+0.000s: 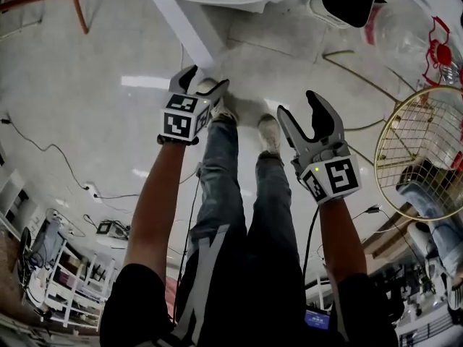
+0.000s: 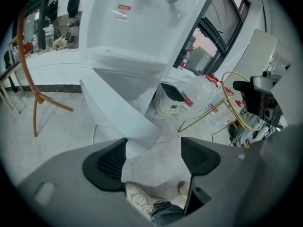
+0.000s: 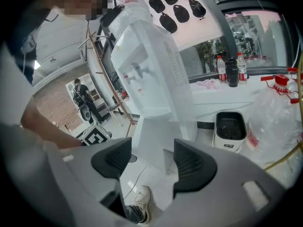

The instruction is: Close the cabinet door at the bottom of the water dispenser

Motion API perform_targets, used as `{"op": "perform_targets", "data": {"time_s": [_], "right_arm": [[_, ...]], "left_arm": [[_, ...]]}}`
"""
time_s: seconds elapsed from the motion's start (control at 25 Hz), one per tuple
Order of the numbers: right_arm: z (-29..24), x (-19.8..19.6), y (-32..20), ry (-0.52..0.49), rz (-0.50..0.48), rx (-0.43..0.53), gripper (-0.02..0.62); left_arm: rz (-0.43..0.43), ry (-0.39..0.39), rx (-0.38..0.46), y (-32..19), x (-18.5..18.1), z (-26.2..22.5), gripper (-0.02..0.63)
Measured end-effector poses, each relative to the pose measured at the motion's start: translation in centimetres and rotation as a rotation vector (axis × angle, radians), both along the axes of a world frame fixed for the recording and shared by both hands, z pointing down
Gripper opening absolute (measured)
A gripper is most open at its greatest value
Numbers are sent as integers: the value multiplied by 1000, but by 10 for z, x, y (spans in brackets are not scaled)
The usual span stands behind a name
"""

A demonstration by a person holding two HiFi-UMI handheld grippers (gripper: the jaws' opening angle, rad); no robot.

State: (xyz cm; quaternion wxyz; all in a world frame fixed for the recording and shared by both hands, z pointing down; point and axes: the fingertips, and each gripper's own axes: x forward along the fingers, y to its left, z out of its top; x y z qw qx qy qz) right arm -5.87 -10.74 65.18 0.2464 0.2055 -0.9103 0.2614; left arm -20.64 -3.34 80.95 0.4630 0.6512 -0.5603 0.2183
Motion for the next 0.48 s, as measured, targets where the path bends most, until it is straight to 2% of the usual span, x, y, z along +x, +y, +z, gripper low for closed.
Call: {"op": "perform_targets", "data": {"time_s": [0.28, 0.48], "right_arm": [[-2, 13, -15, 8, 36, -3, 276], [-5, 31, -22, 38, 77, 9, 275]], "left_arm": [[67, -16, 2, -28, 18, 1, 378], [64, 25, -1, -43, 28, -3, 377]]}}
